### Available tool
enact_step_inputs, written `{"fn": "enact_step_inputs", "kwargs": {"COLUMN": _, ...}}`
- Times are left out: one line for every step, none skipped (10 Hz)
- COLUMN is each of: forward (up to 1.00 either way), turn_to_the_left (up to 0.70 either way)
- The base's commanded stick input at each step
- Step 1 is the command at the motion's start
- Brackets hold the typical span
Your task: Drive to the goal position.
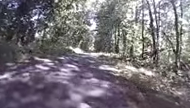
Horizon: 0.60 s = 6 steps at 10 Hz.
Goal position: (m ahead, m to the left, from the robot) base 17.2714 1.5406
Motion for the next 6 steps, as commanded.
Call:
{"fn": "enact_step_inputs", "kwargs": {"forward": 0.45, "turn_to_the_left": 0.0}}
{"fn": "enact_step_inputs", "kwargs": {"forward": 0.45, "turn_to_the_left": 0.0}}
{"fn": "enact_step_inputs", "kwargs": {"forward": 0.45, "turn_to_the_left": 0.0}}
{"fn": "enact_step_inputs", "kwargs": {"forward": 0.45, "turn_to_the_left": 0.0}}
{"fn": "enact_step_inputs", "kwargs": {"forward": 0.45, "turn_to_the_left": 0.0}}
{"fn": "enact_step_inputs", "kwargs": {"forward": 0.45, "turn_to_the_left": 0.0}}
